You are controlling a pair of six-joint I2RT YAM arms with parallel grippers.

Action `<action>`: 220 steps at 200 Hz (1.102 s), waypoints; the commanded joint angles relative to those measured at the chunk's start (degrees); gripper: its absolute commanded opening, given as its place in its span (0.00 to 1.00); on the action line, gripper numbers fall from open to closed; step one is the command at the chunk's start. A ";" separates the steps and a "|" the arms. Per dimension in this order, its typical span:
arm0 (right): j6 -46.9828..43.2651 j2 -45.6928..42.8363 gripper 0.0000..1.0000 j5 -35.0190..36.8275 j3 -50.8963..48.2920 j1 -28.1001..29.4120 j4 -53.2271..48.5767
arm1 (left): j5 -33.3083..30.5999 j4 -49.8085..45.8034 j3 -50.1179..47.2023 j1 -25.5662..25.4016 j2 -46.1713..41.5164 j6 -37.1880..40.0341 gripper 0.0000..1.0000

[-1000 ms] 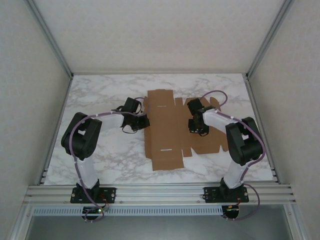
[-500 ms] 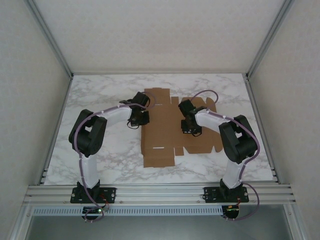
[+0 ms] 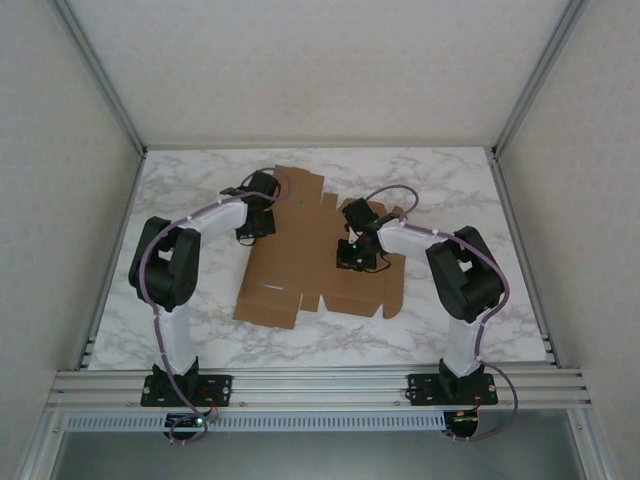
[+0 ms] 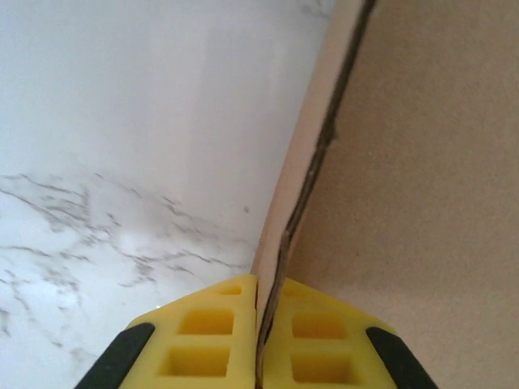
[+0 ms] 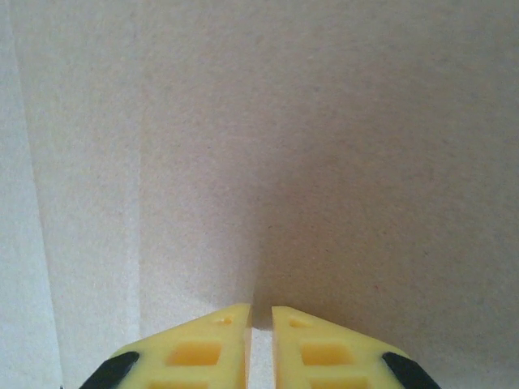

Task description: Fold the paper box

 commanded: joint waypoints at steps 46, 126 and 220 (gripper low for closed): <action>-5.80 1.04 0.14 -0.85 5.30 -4.55 -5.62 | 4.37 1.00 -0.40 -0.16 -6.44 0.13 0.02; -8.23 13.38 0.07 -12.40 9.74 -4.06 -3.43 | 22.87 -0.70 5.37 -0.13 -9.92 -4.87 0.05; -6.13 9.51 0.02 -11.13 6.77 0.04 -1.33 | 15.34 -12.12 22.13 -4.53 -2.58 -4.10 0.09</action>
